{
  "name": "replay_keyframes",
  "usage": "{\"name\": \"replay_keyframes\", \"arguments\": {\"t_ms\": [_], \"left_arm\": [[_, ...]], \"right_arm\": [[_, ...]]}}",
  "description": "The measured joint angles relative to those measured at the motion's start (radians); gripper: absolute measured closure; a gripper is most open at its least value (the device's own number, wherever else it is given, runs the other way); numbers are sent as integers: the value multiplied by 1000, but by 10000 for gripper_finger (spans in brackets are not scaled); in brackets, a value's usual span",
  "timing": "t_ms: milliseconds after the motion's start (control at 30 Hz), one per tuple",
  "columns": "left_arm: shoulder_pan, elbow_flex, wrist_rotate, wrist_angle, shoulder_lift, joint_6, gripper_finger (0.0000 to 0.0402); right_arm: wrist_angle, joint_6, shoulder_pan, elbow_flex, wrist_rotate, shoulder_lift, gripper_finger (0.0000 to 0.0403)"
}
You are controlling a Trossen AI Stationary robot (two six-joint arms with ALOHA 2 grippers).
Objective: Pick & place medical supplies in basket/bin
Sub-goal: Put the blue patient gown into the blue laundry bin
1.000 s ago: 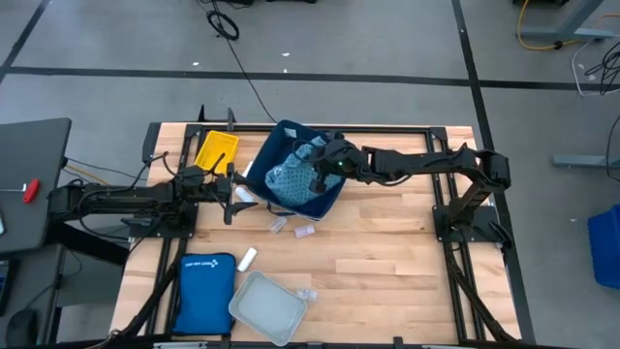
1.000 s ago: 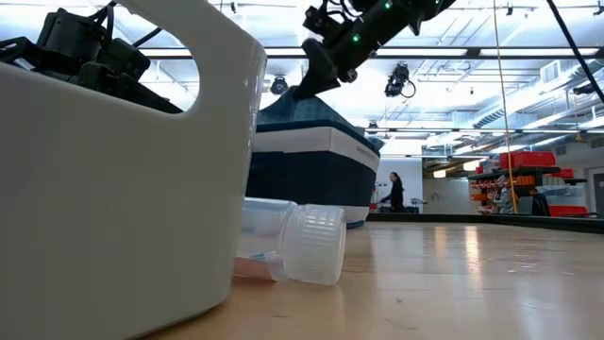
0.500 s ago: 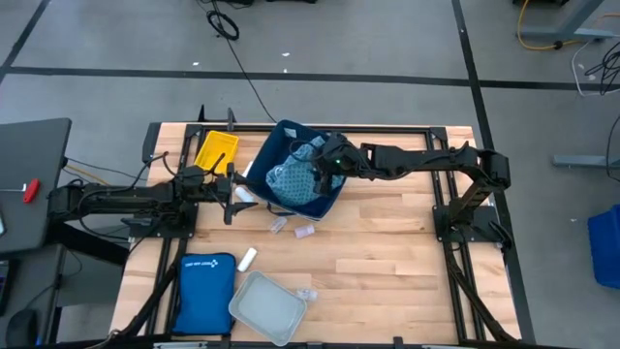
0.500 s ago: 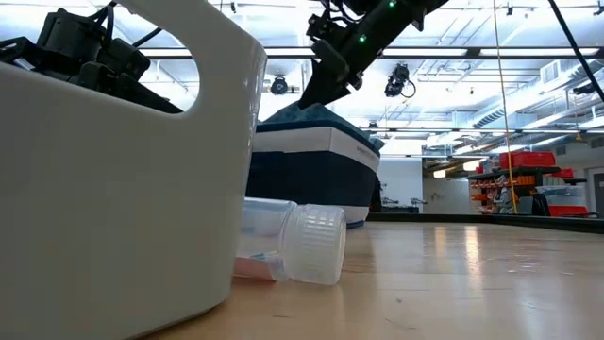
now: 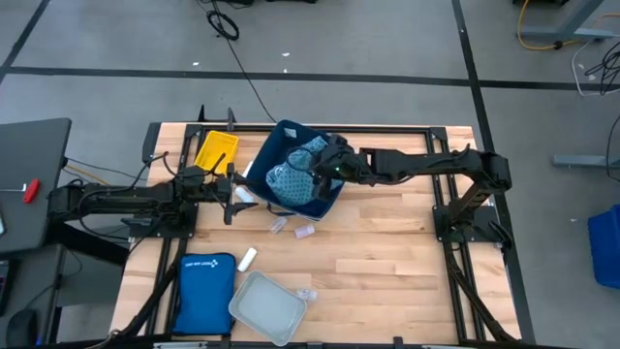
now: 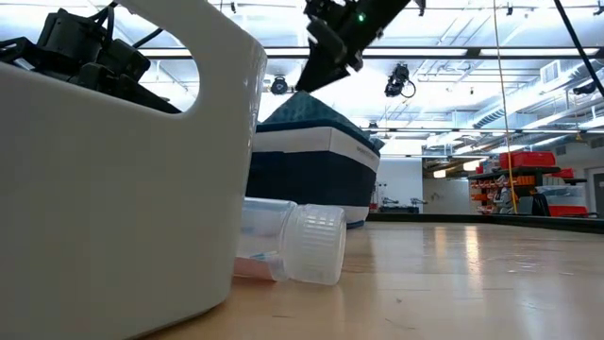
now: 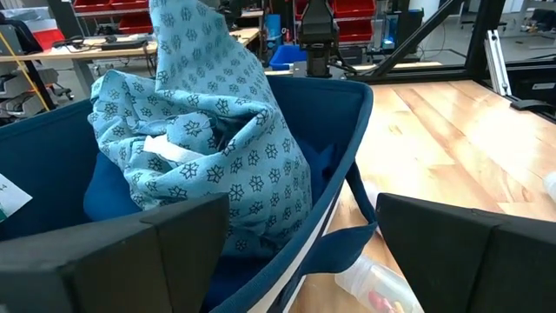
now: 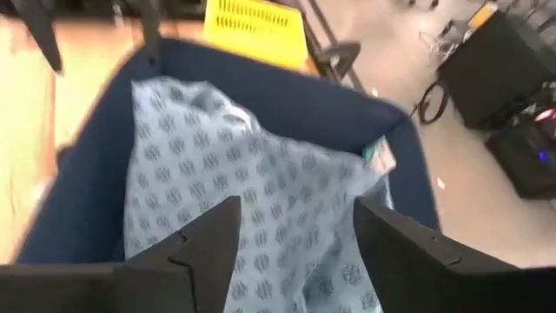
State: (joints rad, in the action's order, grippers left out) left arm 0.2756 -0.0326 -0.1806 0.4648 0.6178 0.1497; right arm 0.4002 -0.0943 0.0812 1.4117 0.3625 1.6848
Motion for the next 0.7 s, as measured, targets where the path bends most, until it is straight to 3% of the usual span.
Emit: {"name": "replay_keyframes", "arguments": {"t_ms": [267,467,700], "left_arm": [[0,0,0,0,0,0,110],[0,0,0,0,0,0,110],[0,0,0,1,0,-1,110]], "right_arm": [[-70,-48,-28,40,5,3,252],[-128,-78,-14,35,-55,55,388],[-168,-44,58,35,-214,162,398]]}}
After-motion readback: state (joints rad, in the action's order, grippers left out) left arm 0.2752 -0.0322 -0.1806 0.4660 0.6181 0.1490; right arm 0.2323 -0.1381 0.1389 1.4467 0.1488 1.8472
